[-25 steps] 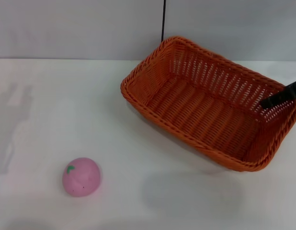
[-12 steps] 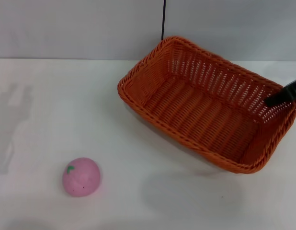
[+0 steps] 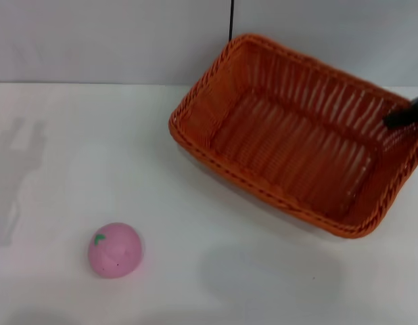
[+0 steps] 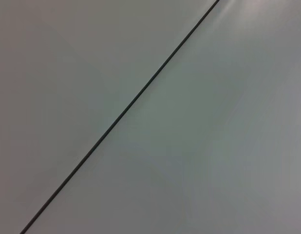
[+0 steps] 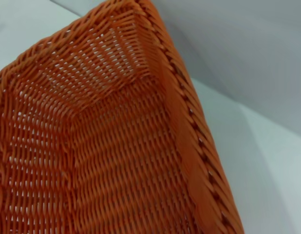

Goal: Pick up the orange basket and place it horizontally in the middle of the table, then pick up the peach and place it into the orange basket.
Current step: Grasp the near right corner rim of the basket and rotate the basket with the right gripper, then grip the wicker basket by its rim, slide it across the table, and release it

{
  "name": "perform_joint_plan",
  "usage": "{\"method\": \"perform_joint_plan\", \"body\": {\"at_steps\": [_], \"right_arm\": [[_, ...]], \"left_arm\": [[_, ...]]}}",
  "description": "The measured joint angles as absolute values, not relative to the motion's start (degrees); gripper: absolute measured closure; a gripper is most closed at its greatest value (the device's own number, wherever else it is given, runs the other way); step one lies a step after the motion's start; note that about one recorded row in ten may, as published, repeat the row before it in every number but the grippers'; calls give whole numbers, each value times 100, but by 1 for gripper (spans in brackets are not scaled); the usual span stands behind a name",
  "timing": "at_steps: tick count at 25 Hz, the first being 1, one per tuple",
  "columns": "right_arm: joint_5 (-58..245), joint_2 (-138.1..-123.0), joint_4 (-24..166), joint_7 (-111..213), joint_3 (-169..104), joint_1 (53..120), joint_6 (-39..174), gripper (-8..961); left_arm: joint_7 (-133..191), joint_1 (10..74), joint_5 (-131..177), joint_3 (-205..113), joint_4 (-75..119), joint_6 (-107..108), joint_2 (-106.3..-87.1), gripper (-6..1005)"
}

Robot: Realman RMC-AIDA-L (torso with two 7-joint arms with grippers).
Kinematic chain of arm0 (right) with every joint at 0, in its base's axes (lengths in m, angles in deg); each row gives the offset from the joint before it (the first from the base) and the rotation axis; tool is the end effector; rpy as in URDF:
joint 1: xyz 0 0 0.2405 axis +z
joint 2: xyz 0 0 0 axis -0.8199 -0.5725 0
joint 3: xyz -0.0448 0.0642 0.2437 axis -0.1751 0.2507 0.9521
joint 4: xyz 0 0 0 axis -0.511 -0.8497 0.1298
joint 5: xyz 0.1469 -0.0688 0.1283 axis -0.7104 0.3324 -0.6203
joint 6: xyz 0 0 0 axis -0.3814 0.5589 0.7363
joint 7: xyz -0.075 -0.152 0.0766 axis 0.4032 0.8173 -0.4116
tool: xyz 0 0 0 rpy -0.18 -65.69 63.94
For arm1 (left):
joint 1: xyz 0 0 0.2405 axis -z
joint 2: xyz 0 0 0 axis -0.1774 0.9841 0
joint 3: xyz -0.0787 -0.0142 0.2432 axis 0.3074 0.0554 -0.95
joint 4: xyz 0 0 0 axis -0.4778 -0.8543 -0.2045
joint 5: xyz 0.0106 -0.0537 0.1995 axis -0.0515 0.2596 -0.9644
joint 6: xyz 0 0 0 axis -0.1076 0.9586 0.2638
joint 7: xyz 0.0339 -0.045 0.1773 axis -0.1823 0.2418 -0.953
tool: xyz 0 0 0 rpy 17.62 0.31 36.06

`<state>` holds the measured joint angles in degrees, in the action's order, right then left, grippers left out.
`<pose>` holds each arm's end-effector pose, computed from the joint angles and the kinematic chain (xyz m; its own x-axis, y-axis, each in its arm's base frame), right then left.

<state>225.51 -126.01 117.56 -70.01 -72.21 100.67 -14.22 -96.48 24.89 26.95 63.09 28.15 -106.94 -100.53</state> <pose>0.2478 0.4152 0.0482 0.7130 -0.7011 0.0144 -0.6504 -0.6688 -0.3600 -0.3162 0.2843 0.0593 0.0527 -0.2429 0.9686 0.9163 -0.3738 -0.1436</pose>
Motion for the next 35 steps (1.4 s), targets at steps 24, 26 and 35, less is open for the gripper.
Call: {"method": "perform_joint_plan", "body": {"at_steps": [24, 26, 35], "right_arm": [[22012, -12699, 12805, -5047, -7641, 10488, -1684, 809], [22020, -12772, 12576, -4863, -7714, 10563, -1528, 809], [22067, -12823, 11720, -4672, -8080, 10688, -764, 729]], "left_arm": [[-9648, 2430, 2695, 6180, 2815, -10673, -10053, 491], [-9648, 2421, 2694, 6153, 2815, -10681, -10056, 491], [-9490, 2400, 2695, 6150, 2771, -10691, -10071, 491]]}}
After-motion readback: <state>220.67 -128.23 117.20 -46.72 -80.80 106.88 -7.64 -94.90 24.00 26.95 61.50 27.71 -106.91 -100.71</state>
